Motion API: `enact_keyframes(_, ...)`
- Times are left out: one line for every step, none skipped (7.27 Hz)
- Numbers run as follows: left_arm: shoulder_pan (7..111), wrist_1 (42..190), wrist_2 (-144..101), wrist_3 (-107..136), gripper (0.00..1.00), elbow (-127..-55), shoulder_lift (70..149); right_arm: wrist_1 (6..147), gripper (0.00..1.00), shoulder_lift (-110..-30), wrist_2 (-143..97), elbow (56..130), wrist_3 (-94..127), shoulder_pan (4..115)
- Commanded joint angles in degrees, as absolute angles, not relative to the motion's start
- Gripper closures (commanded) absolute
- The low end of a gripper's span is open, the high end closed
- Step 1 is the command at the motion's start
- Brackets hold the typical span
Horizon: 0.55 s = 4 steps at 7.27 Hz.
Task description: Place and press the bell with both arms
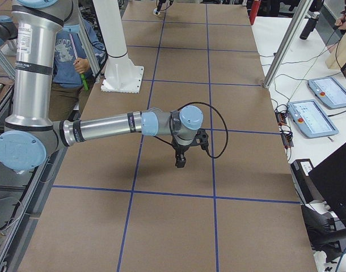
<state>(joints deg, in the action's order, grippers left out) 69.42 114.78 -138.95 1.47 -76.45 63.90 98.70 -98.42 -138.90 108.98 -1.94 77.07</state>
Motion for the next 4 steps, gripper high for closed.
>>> enact_keyframes(69.3,114.8,-139.0,1.5,0.03,-76.3,63.9,98.7,0.0,-98.3,-138.8,109.0,-1.9,76.7)
enact_keyframes(69.2,114.8,-139.0,1.5,0.09,-76.3,63.9,98.7,0.0,-98.3,-138.8,109.0,-1.9,76.7)
enact_keyframes(69.2,114.8,-139.0,1.5,0.15,-76.3,63.9,98.7,0.0,-98.2,-138.8,109.1,-1.9,76.6)
enact_keyframes(69.2,114.8,-139.0,1.5,0.3,-76.3,63.9,98.7,0.0,-98.2,-138.8,109.0,-1.9,76.6)
